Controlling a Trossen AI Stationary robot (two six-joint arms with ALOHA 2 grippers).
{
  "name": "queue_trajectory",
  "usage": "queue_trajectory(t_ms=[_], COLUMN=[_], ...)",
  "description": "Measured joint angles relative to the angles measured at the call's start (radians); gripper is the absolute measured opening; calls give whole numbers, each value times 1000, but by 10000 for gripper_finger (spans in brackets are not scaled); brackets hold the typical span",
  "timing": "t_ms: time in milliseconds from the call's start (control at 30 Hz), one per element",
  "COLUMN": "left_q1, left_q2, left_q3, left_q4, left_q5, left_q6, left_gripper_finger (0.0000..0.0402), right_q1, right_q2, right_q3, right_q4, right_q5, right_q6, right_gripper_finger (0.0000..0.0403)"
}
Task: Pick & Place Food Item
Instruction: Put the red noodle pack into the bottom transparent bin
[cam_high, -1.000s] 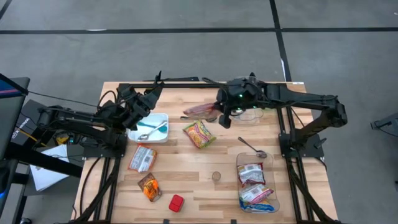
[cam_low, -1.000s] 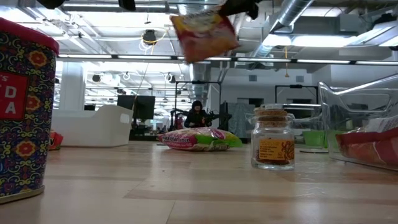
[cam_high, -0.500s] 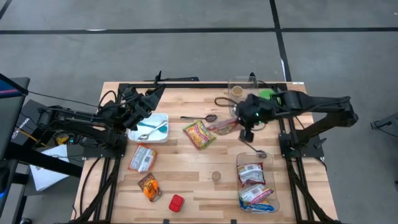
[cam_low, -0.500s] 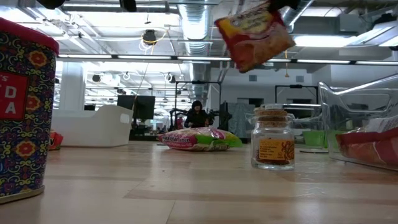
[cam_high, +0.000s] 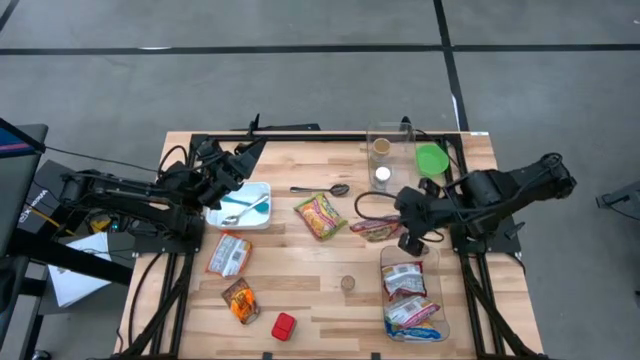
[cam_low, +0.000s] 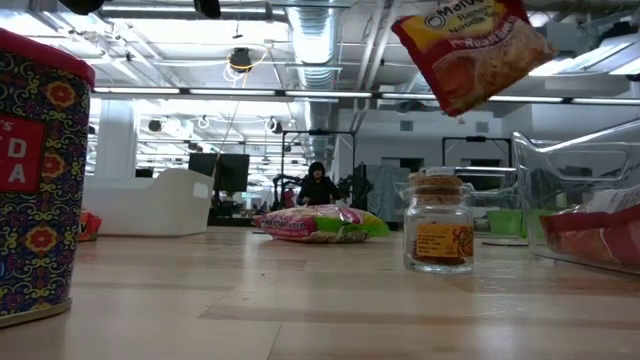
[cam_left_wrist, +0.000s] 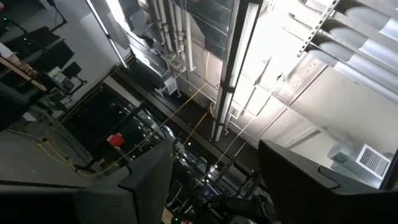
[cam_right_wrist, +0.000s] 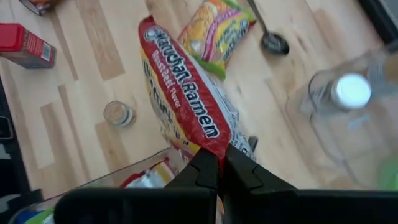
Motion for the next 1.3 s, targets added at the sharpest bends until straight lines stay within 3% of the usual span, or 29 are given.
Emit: queue_trajectory(t_ms=[700,1067,1300], left_q1=[0,0,0], left_q2=[0,0,0], left_q3=[0,0,0], left_q4=[0,0,-1], left_q5=[64,66,69], left_q6=[-26,-26,-26], left_gripper_finger=[232,232,232], right_q1=[316,412,409], right_q2=[1,3,-2], right_q3=[-20,-21,-112], right_q4=[-33,11,181], right_q5=[-14,-112,-217], right_q6=[677,889,884], right_gripper_finger=[0,0,0])
